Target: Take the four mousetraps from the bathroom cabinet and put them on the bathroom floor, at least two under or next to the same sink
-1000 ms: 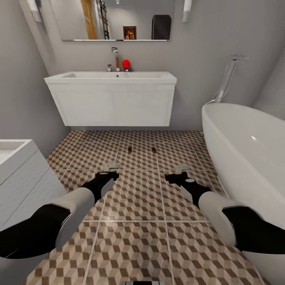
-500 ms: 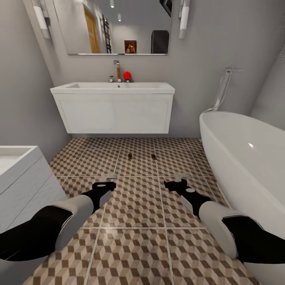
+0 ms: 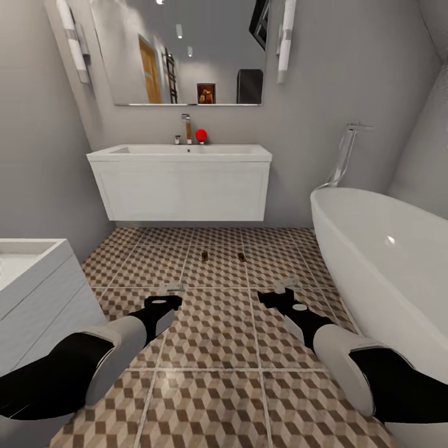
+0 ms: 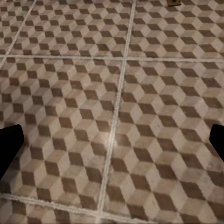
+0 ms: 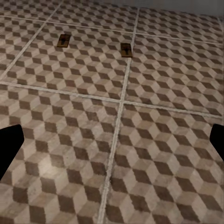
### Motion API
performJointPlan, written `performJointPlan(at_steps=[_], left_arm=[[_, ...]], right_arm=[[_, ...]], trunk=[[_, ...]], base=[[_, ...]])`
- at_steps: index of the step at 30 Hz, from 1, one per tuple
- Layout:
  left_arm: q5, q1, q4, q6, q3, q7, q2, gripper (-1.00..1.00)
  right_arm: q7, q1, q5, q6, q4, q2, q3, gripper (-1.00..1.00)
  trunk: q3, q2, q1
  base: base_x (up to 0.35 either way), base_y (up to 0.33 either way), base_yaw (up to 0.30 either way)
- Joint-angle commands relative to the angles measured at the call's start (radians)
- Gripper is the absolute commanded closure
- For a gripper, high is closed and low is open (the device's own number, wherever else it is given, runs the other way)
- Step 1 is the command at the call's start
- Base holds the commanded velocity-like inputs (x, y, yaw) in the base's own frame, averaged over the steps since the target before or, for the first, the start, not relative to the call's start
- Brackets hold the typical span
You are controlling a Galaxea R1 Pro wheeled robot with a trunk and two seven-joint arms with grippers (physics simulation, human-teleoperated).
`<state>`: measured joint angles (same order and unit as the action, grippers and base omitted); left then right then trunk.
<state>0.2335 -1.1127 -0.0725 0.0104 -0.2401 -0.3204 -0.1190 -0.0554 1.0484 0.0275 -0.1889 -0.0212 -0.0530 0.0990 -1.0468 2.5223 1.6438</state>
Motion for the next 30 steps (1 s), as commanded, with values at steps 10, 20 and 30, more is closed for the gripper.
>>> performJointPlan(at_steps=[10, 20, 30], left_arm=[[0.007, 0.058, -0.003, 0.030, -0.008, -0.002, 0.000, -1.00], [0.006, 0.128, -0.003, 0.040, -0.008, -0.002, 0.001, -1.00], [0.006, 0.189, -0.003, 0.073, -0.008, -0.002, 0.007, -1.00]], right_arm=[[0.000, -0.069, 0.003, -0.079, 0.001, 0.001, 0.007, -1.00], [0.000, -0.129, 0.002, -0.129, 0.001, 0.018, 0.007, -1.00], [-0.002, -0.189, 0.002, -0.177, 0.001, 0.039, 0.007, -1.00]], trunk=[[0.038, -0.002, -0.005], [0.077, -0.004, -0.009], [0.115, -0.007, -0.014]], base=[[0.000, 0.000, 0.000], [0.000, 0.000, 0.000], [0.000, 0.000, 0.000]])
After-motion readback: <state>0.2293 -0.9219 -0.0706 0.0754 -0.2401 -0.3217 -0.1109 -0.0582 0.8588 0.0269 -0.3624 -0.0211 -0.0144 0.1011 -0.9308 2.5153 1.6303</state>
